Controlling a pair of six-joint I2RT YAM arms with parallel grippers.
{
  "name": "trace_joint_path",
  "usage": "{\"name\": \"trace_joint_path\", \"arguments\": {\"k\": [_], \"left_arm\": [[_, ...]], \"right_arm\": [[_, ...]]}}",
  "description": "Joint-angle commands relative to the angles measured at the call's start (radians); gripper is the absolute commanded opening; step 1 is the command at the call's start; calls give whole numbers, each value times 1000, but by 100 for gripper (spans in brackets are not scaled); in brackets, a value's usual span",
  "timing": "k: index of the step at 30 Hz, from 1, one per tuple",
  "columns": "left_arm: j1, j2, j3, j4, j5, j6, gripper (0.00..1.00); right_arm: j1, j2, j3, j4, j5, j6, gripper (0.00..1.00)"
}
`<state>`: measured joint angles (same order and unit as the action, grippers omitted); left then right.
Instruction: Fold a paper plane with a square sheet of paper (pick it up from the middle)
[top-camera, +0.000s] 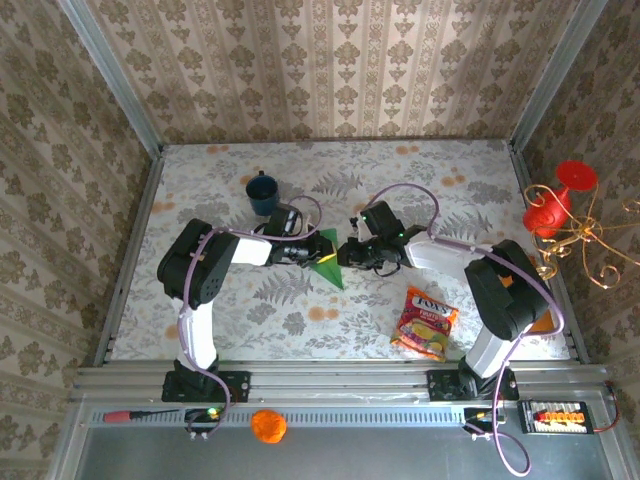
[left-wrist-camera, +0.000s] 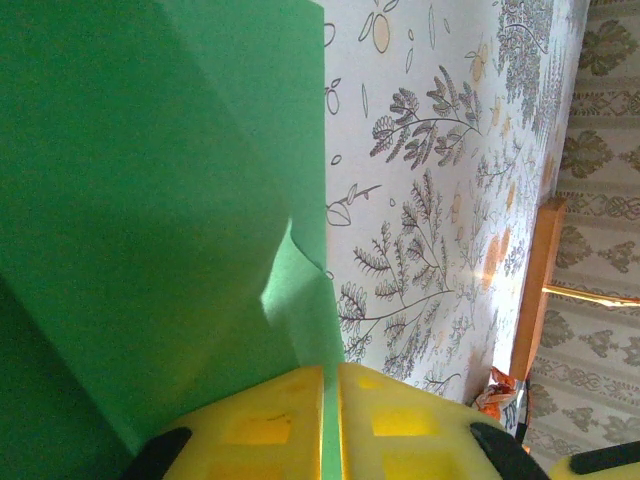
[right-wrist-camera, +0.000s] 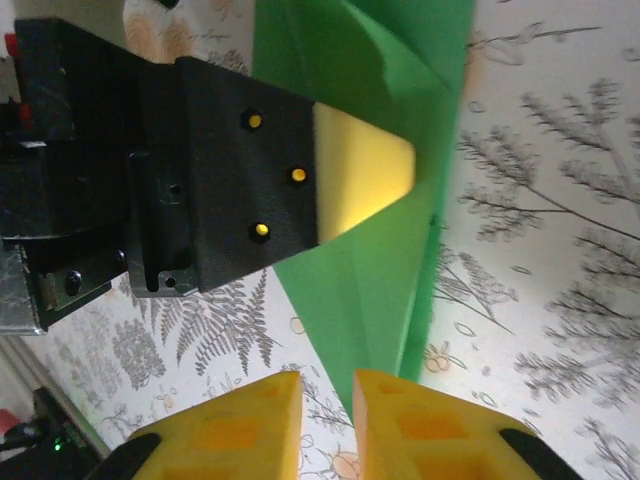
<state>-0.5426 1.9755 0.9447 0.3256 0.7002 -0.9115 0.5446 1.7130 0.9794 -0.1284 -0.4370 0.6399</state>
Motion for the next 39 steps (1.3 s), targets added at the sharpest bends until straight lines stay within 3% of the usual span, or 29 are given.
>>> {"name": "trace_joint_path", "arguments": {"k": [1,12,39], "left_arm": [[4,-6,-6,-29,11,31,13],[4,0,-13,-25,10,30,13],[6,34,-4,-87,-11,23,13]], "right_arm": [[8,46,-15,62,-104,33,18],[21,135,9,91,-128,55,13],[23,208,13,52,-133,50,13]]}}
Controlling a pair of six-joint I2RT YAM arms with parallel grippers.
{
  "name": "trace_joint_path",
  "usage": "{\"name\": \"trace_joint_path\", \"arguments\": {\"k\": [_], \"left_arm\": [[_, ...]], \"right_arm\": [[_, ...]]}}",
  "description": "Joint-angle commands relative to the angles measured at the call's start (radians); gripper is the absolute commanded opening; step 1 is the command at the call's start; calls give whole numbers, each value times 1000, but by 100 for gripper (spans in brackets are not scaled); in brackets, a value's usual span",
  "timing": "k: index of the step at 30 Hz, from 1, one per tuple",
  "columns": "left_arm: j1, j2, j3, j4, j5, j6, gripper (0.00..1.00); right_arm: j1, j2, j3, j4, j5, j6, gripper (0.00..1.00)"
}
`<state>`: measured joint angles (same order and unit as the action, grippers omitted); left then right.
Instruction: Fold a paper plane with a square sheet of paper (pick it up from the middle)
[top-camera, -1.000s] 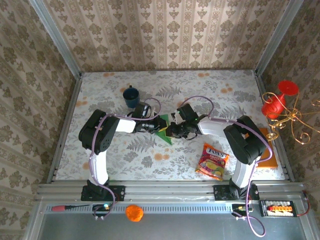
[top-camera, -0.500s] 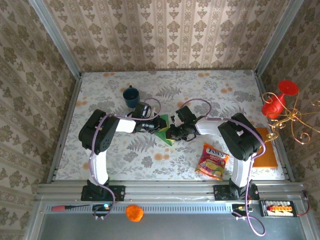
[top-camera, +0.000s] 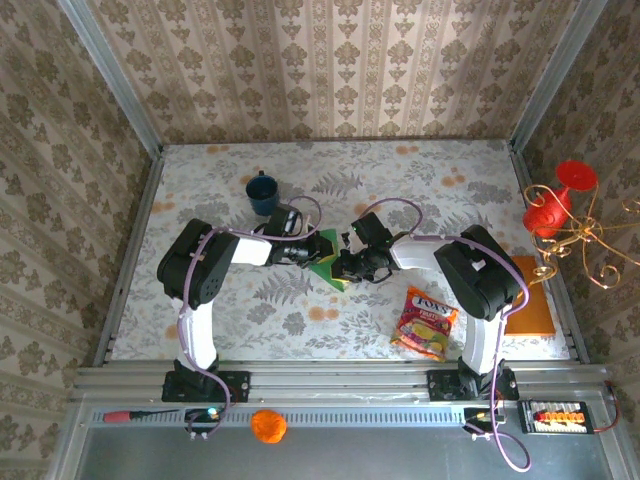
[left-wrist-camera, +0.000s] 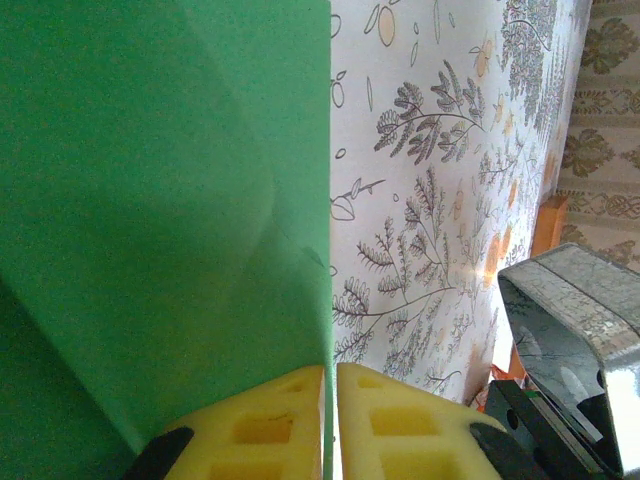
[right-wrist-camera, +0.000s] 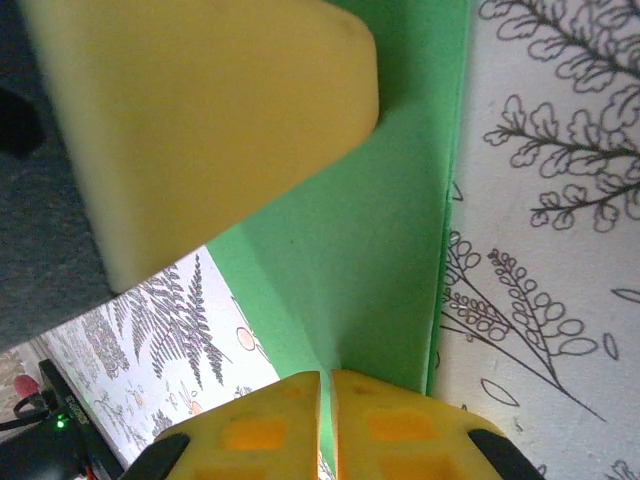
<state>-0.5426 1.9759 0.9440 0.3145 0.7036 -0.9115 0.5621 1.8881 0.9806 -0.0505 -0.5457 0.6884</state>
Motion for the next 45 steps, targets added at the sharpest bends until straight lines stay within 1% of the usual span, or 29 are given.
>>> {"name": "trace_joint_path", "arguments": {"k": [1,11,12,14,26,38,45], "left_arm": [[6,33,-2,-79,-16,25,13],[6,38,11,-182,-53,60,12],[7,39,11,-193,-81,61,12],[9,43,11,-206,-91,64,12],[15,67,22,-268,-109,78,12],[15,78,26,-272,-108,80,12],[15,78,28,-267,-102,84,12]], "right_arm": [[5,34,12,-25,-29,0,13],[12,26,6,-103,-37,-21,13],[13,21,3,-111,-39,-23,13],[14,11,-5,-123,-45,-23,13],[24,-38,-72,-143,-62,-7,14],[37,-90,-156,-147,-62,13,14],[38,-133,-189,-179,-44,4,16]]}}
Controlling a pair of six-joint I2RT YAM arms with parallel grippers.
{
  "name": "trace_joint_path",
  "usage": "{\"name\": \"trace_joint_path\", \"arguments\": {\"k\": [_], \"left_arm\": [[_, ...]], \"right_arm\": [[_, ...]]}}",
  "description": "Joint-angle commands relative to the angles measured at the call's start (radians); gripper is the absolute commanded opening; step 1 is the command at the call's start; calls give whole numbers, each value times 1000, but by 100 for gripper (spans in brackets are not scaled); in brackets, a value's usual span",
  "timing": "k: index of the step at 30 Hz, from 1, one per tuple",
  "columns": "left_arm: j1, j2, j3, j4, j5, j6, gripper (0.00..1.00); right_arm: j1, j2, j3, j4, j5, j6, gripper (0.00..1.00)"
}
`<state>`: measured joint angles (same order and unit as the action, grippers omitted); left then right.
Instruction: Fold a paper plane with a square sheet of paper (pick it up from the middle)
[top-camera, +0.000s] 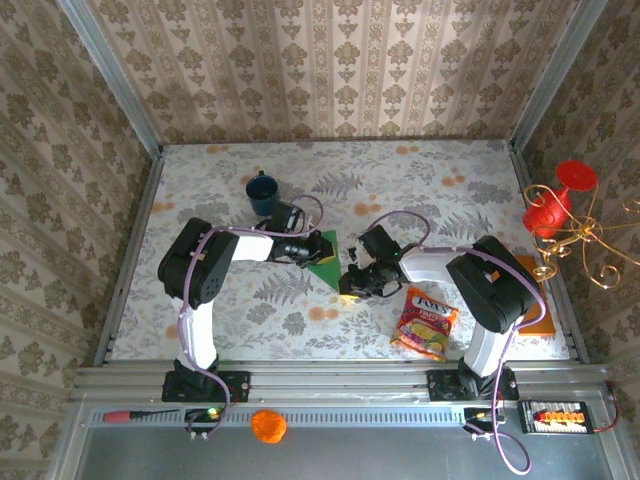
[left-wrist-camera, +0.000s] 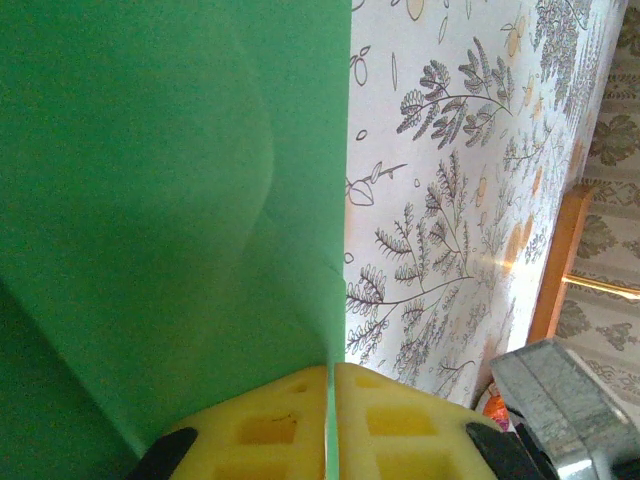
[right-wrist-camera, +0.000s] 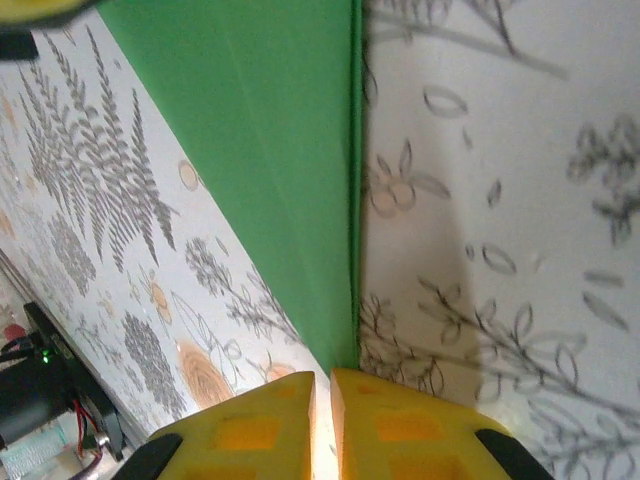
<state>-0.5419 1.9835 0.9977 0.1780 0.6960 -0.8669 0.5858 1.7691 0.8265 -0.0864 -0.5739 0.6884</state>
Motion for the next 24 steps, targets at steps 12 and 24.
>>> {"name": "trace_joint_path", "arguments": {"k": [12,24], "left_arm": [[8,69,-4,-142,-87,52,12],[4,55,0,-142,-91,45,12]], "right_arm": [[-14,-137,62,-77,156,23,12],[23,63,194,-55,192,15,5]]}}
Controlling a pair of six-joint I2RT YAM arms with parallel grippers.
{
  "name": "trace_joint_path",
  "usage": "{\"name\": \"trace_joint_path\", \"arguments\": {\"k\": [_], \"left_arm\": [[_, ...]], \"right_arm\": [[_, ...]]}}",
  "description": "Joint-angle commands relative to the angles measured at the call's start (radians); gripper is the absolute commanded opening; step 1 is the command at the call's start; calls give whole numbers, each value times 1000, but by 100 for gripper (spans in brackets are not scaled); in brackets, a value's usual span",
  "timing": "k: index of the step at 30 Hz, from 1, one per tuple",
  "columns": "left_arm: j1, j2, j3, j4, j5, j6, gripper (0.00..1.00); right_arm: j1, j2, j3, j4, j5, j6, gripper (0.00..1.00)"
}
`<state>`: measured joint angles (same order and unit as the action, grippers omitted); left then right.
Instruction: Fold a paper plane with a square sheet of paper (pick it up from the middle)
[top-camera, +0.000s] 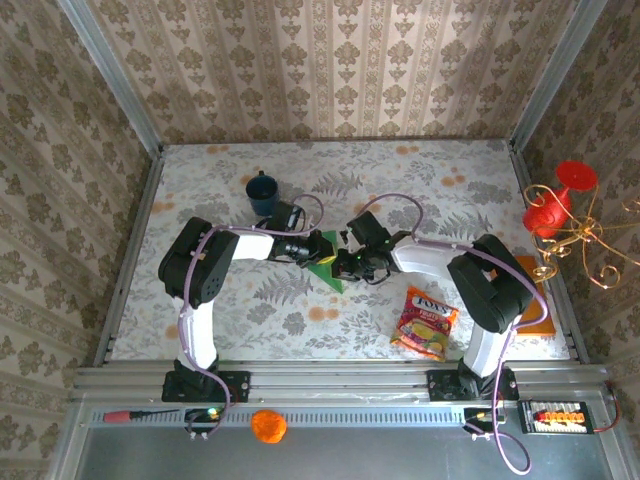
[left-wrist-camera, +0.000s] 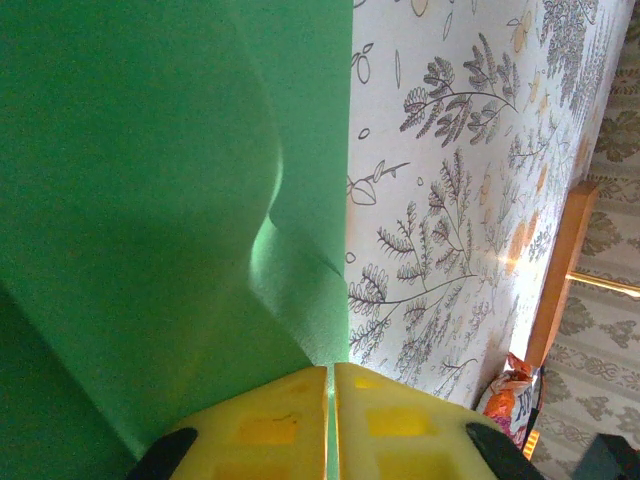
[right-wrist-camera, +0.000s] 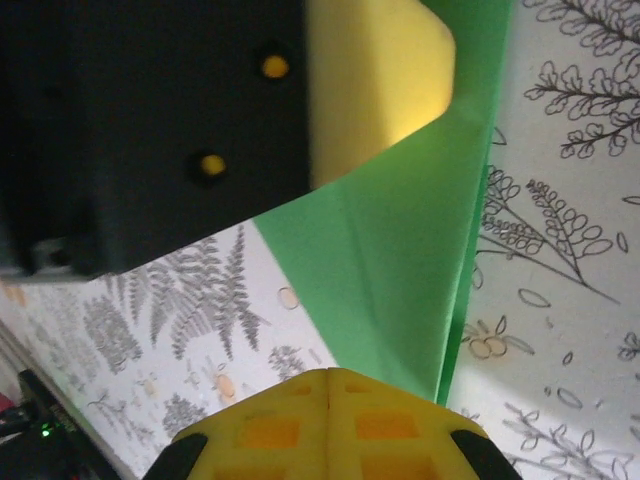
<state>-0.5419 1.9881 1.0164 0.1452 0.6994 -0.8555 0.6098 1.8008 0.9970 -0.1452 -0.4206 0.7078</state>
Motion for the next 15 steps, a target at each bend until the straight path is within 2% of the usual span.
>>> {"name": "trace_joint_path", "arguments": {"k": [1,10,15], "left_arm": [[3,49,-17,-109,-95,34,12],[2,15,-3,-102,-77,39,12],[2,-65,10,-92,-72,74,12]], "right_arm": [[0,43,26,7,36,-6,4],[-6,94,17,-31,63,-21,4],[-30,93,-30,-84,48,-50,4]]}}
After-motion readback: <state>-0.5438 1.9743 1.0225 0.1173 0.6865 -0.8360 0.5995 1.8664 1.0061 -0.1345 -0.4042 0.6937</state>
